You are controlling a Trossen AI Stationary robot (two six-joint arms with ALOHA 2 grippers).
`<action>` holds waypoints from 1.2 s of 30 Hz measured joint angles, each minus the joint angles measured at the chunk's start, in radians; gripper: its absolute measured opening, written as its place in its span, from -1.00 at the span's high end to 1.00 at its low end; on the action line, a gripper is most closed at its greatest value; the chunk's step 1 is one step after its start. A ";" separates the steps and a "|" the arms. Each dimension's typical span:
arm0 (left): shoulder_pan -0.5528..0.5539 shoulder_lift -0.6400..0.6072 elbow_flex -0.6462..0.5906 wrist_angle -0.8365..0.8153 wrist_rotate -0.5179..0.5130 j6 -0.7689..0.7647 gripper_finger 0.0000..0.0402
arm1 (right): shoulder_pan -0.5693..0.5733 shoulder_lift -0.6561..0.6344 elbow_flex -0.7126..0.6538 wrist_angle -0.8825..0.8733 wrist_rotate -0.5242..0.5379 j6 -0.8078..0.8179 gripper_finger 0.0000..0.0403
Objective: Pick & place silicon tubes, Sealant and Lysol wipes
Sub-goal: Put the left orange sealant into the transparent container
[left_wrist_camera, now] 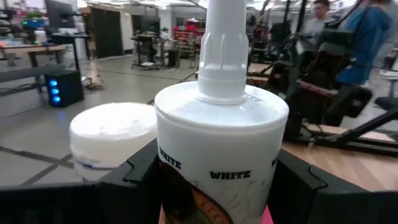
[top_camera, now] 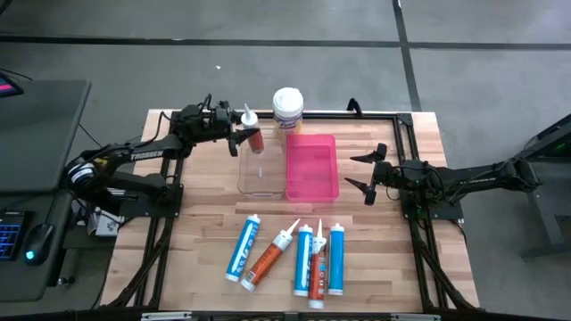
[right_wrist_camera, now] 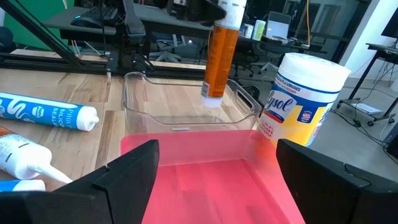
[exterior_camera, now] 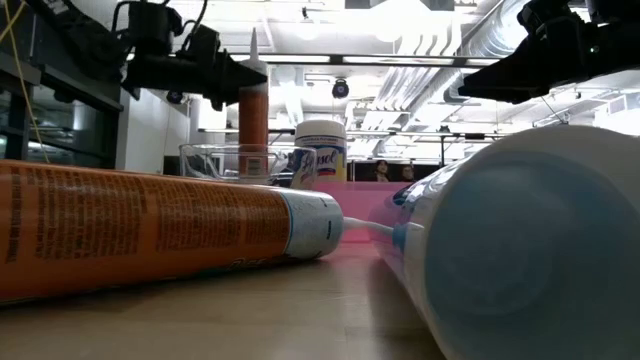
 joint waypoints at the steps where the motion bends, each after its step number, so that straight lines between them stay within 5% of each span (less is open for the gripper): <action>1: 0.000 0.010 -0.008 0.011 -0.004 0.000 0.03 | 0.000 0.000 0.000 0.000 0.000 0.000 -0.59; 36: 0.000 0.185 -0.080 0.161 -0.079 0.037 0.03 | 0.000 0.000 0.000 0.000 0.000 0.000 -0.59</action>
